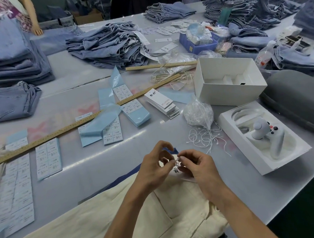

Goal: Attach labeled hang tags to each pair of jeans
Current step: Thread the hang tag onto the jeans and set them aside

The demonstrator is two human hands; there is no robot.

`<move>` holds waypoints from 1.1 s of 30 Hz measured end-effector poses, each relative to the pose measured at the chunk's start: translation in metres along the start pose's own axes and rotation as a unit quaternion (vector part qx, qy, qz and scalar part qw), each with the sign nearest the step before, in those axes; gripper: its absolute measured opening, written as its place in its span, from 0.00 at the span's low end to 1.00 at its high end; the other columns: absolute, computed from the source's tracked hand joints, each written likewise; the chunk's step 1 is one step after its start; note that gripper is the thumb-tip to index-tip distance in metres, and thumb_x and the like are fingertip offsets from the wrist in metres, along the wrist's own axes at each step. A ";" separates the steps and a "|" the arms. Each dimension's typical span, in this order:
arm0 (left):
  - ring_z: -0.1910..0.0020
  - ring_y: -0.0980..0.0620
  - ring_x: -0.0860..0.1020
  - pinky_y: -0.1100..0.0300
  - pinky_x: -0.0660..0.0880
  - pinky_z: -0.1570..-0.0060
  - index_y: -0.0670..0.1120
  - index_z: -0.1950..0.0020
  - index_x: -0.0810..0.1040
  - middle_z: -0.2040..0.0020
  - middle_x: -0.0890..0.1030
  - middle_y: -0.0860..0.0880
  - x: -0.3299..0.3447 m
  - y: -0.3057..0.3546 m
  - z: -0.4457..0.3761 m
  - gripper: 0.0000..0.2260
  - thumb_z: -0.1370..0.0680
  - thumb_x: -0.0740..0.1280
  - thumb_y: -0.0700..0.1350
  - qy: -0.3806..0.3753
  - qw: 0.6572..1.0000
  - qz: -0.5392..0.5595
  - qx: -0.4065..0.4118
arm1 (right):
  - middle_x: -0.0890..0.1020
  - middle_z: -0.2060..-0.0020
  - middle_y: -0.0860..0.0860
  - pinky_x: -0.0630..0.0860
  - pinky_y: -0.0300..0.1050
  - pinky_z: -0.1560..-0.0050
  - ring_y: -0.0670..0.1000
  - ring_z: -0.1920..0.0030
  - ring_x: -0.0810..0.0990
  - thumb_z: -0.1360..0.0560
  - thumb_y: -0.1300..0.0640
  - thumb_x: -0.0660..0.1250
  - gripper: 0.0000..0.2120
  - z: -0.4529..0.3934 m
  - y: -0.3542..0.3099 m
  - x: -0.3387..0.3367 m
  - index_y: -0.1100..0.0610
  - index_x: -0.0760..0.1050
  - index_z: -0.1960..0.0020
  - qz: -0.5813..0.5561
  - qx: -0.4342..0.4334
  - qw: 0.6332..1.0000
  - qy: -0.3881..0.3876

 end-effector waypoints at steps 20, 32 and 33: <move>0.54 0.53 0.81 0.62 0.79 0.50 0.55 0.46 0.77 0.50 0.81 0.56 -0.005 -0.036 -0.001 0.17 0.29 0.80 0.49 0.011 0.997 0.060 -0.051 | 0.86 0.62 0.54 0.79 0.36 0.56 0.48 0.61 0.84 0.23 0.70 0.69 0.11 0.004 0.001 0.004 0.58 0.85 0.57 0.064 -0.027 0.997 -0.038; 0.50 0.57 0.82 0.69 0.75 0.50 0.54 0.49 0.85 0.52 0.86 0.56 -0.062 -0.086 0.067 0.16 0.21 0.68 0.33 0.231 0.964 0.038 -0.126 | 0.83 0.48 0.49 0.79 0.47 0.44 0.50 0.47 0.82 0.26 0.68 0.73 0.09 0.036 -0.049 0.062 0.57 0.85 0.49 0.461 -0.320 0.827 0.040; 0.50 0.58 0.82 0.69 0.75 0.49 0.55 0.48 0.85 0.52 0.86 0.57 -0.081 -0.103 0.090 0.18 0.22 0.67 0.32 0.256 0.954 0.037 -0.154 | 0.83 0.49 0.50 0.80 0.49 0.45 0.52 0.48 0.83 0.28 0.68 0.75 0.10 0.040 -0.049 0.077 0.57 0.85 0.50 0.478 -0.340 0.809 0.028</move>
Point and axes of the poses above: each hand's wrist, its own z-axis away from the middle knuckle, its own x-axis out of the palm, y = z × x, the point moved 8 cm from there along -z, towards the middle knuckle
